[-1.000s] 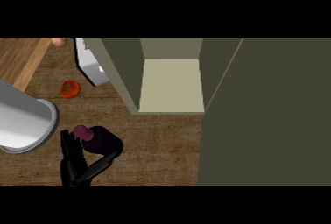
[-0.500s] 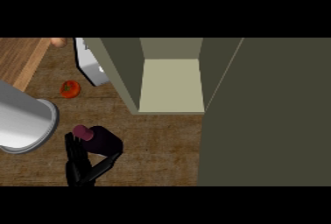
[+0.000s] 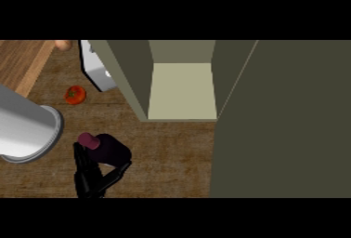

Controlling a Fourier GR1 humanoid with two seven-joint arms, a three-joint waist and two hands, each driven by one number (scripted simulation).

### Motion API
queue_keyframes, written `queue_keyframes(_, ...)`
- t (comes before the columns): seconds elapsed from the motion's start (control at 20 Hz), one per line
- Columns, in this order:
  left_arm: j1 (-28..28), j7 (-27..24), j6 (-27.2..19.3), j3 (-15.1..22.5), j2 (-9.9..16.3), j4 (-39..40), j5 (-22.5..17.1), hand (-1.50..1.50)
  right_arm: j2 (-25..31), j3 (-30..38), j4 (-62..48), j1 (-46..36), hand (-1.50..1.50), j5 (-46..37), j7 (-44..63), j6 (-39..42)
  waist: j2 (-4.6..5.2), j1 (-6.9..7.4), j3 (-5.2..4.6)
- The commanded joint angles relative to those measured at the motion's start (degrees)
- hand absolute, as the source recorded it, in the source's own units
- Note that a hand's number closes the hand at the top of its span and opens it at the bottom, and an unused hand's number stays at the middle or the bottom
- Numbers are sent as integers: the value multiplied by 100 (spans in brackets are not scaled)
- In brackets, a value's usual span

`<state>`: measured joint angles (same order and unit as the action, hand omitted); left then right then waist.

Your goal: Pick up the wine, place it into the cabinet and close the cabinet

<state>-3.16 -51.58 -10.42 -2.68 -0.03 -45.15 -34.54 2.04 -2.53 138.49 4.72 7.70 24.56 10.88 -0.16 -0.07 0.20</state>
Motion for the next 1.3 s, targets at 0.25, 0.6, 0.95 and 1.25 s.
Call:
queue_keyframes(0.25, -239, -531, 664, -13, 14, 1034, -21, 150, -6, 123, 51, 440, -150, 111, -384, 216, 18, -40, -23)
queue_keyframes(0.6, -504, -329, 438, -11, 157, 911, -5, 150, -91, -59, -260, -212, -150, -221, -105, -67, 24, -3, -24)
queue_keyframes(0.95, 309, -140, 2627, 1266, 1086, 887, 882, 150, -64, -115, -68, 165, -150, -158, -152, 28, 22, -58, -31)
queue_keyframes(1.25, 391, -144, 2934, 1059, 1259, 499, 803, 150, -155, -170, -419, 164, -150, -277, -432, 62, 13, 9, -21)
